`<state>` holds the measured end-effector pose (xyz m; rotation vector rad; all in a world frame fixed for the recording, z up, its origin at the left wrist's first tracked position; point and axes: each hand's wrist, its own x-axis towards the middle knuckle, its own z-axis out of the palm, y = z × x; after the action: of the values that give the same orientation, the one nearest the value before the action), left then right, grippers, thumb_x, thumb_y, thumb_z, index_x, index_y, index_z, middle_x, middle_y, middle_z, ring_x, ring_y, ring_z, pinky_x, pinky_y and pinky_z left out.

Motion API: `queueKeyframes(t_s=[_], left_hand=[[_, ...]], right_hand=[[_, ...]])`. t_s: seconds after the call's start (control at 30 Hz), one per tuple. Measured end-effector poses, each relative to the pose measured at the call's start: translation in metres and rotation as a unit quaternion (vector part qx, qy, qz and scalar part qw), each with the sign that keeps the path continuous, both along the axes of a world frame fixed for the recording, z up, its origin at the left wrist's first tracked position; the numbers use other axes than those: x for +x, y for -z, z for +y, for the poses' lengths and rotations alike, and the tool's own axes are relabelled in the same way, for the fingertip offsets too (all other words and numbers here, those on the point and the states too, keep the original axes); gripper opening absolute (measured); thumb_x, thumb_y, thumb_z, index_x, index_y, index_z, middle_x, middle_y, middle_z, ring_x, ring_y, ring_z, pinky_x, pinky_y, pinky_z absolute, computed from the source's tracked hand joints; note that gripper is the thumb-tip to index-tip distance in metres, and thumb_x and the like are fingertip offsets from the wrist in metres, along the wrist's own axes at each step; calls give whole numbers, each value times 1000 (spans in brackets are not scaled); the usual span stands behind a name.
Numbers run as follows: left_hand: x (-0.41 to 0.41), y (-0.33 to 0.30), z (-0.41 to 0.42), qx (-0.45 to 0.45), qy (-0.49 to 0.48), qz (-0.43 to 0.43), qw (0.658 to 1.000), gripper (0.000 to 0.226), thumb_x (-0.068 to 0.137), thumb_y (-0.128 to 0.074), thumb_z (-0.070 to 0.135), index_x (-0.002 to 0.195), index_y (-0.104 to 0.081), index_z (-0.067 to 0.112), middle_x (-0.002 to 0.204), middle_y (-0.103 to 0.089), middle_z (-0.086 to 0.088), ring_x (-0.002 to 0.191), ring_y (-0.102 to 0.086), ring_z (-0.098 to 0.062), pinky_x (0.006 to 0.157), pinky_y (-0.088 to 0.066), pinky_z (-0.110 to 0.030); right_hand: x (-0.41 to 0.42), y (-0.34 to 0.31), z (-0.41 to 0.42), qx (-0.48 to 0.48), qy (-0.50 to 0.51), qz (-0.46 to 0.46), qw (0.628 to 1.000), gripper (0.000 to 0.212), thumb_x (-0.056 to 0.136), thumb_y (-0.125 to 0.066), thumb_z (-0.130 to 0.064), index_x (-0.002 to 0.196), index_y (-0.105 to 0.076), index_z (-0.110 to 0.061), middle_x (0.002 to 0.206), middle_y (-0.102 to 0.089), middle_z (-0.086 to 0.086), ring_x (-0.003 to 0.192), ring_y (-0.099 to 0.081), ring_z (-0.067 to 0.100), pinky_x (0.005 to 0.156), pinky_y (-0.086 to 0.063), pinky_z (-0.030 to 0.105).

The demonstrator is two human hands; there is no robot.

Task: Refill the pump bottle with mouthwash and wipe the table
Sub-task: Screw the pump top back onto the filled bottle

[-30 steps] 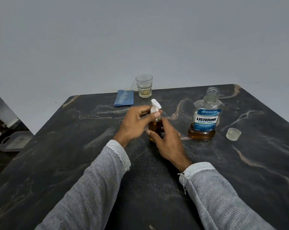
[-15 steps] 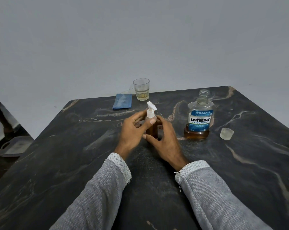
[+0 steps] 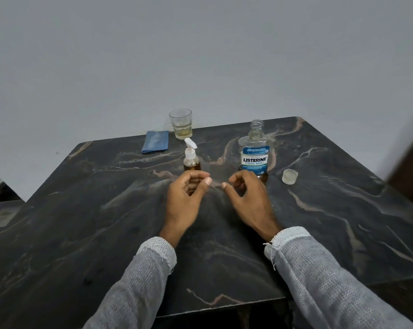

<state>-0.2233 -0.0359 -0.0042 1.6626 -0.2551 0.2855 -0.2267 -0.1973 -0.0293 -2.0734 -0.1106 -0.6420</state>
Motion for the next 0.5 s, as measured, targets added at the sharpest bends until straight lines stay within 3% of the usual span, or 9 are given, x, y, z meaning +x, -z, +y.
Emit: queueKeyframes(t_s=[0.23, 0.4, 0.5], left_hand=[[9, 0, -47, 38, 40, 26, 998, 17, 87, -69, 16, 101, -67, 24, 97, -69, 10, 88, -65, 2, 80, -53, -18], [24, 4, -70, 12, 6, 34, 999, 28, 85, -72, 18, 110, -61, 22, 102, -65, 6, 94, -63, -6, 80, -51, -18], [34, 8, -80, 16, -12, 36, 999, 47, 81, -75, 25, 122, -53, 24, 117, -60, 8, 105, -59, -6, 81, -47, -16]], right_hand=[[-7, -2, -72, -28, 94, 23, 995, 11, 88, -67, -28, 81, -61, -22, 80, -58, -8, 75, -57, 7, 64, -43, 15], [1, 0, -109, -53, 180, 20, 982, 13, 88, -66, -31, 92, -59, -20, 98, -53, -1, 93, -54, 18, 79, -48, 34], [8, 2, -120, -75, 203, 61, 974, 31, 85, -67, -34, 109, -55, -18, 113, -50, 4, 107, -49, 21, 91, -45, 37]])
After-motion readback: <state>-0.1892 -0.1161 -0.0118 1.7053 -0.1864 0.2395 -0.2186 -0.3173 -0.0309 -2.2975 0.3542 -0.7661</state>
